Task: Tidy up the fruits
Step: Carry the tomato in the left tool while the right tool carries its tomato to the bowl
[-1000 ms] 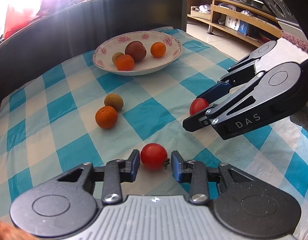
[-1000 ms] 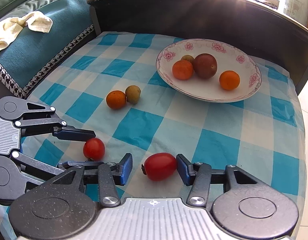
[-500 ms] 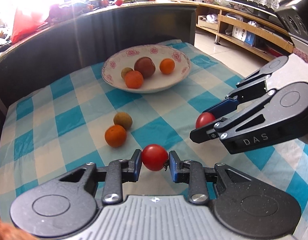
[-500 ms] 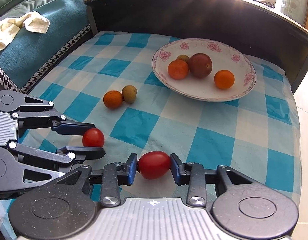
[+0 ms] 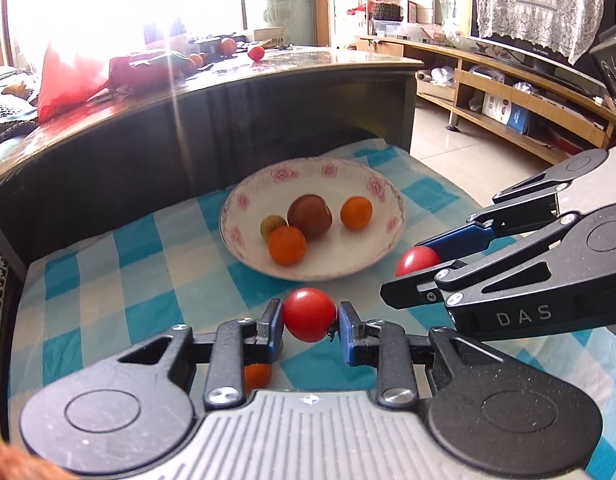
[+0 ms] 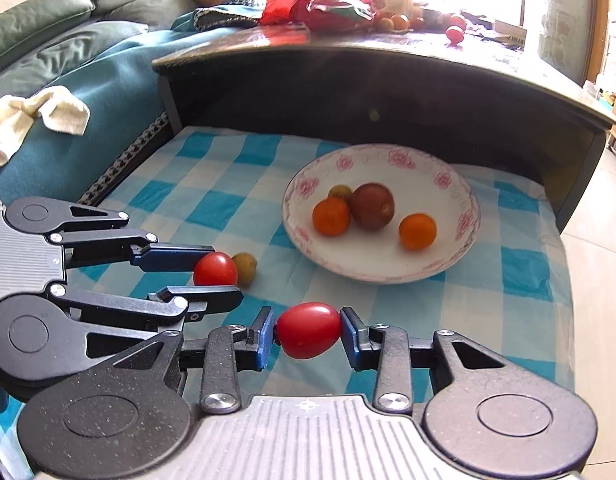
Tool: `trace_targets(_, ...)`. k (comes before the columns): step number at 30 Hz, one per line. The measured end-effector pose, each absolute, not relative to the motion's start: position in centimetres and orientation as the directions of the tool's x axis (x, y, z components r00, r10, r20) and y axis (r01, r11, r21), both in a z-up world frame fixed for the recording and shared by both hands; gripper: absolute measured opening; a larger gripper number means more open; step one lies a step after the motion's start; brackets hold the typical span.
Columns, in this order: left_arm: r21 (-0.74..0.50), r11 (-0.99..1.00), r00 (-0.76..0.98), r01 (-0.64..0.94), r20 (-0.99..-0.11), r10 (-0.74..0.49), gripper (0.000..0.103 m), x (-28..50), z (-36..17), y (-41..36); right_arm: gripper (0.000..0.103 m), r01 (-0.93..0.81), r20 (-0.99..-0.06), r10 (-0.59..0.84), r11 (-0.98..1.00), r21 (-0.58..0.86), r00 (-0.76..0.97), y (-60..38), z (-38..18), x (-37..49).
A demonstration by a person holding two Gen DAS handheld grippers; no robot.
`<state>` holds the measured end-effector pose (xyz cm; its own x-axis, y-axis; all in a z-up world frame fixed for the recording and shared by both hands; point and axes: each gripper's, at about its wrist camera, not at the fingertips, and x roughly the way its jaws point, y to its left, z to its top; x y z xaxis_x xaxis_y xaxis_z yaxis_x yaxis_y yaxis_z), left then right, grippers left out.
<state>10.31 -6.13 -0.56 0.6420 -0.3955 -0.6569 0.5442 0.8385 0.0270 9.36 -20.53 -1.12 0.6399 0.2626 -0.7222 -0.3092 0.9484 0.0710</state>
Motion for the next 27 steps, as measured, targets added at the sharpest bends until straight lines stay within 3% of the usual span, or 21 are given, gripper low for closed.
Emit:
trace_targets(9, 0.041, 0.85, 0.674, 0.525, -0.631, -0.385, 0.038, 13.4, -0.2, -8.0, 0.03, -0.239, -0.682, 0.221, 0.969, 0.07, 0.698, -22.3, -0.3, 11.6)
trace_targets(27, 0.055, 0.869, 0.682, 0.492, -0.645, -0.345, 0.037, 17.4, -3.0, -8.7, 0.031, -0.198, -0.693, 0.193, 0.977, 0.074, 0.695, -23.0, -2.6, 16.2)
